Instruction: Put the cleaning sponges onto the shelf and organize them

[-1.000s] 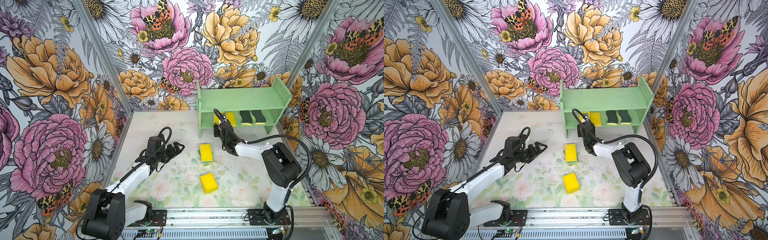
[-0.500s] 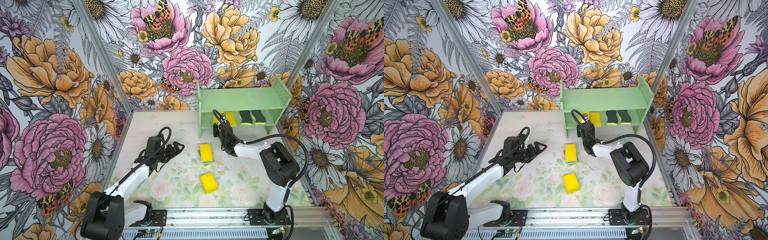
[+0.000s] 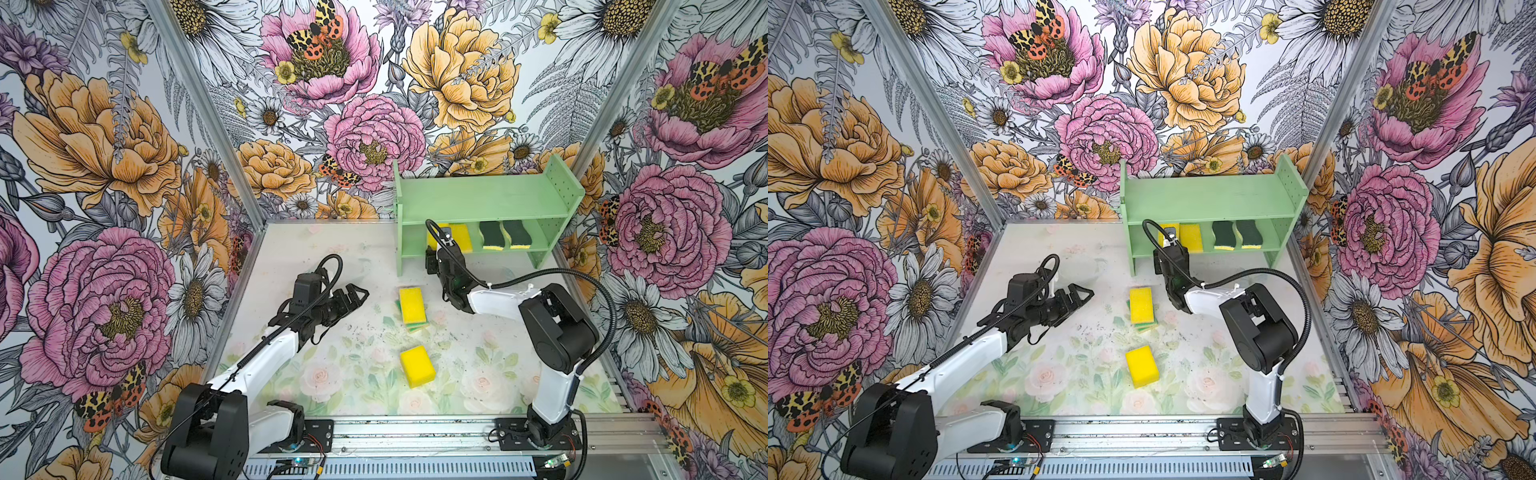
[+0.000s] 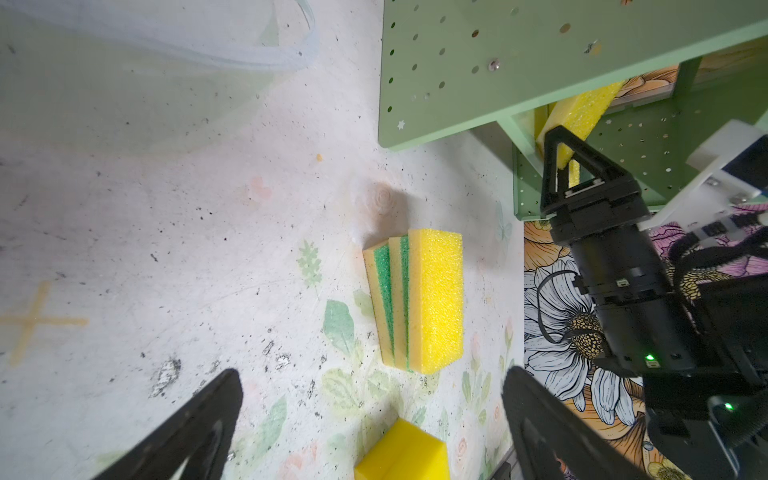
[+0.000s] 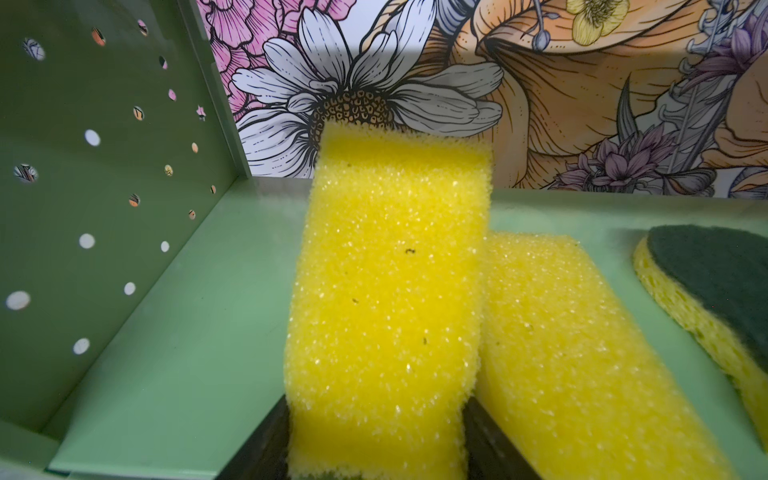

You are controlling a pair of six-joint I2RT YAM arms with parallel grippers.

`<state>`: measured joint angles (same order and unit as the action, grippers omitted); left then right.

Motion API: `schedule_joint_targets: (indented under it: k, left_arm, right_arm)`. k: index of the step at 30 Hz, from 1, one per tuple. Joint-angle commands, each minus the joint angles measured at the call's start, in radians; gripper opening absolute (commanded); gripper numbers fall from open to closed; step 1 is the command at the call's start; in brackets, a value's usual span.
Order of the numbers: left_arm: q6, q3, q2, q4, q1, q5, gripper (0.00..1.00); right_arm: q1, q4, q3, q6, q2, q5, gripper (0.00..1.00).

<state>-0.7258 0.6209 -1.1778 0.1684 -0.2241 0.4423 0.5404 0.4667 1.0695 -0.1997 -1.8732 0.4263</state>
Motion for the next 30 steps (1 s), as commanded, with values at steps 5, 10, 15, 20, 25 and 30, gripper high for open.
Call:
schedule_joint_targets:
  k: [5,10,15,20,25,30]
  left_arm:
    - [0.022,0.022,-0.002,0.001,0.009,-0.010,0.99]
    - [0.022,0.022,-0.003,-0.001,0.006,-0.009,0.99]
    - [0.023,0.021,-0.003,-0.001,0.006,-0.008,0.99]
    - [0.023,0.019,-0.003,-0.001,0.006,-0.010,0.99]
    - [0.023,0.017,-0.003,0.000,0.007,-0.011,0.99]
    - [0.023,0.017,-0.003,0.002,0.006,-0.012,0.99]
  right_arm:
    - [0.009,-0.012,-0.016,0.006,-0.021,0.008,0.62]
    - [0.008,-0.001,-0.017,0.019,-0.019,0.007,0.63]
    - [0.008,0.011,-0.017,0.028,-0.020,0.005,0.63]
    - [0.007,0.027,-0.022,0.052,-0.024,0.002,0.64]
    - [0.007,0.044,-0.029,0.068,-0.025,0.002,0.64]
    - [0.007,0.057,-0.036,0.080,-0.025,-0.003,0.64]
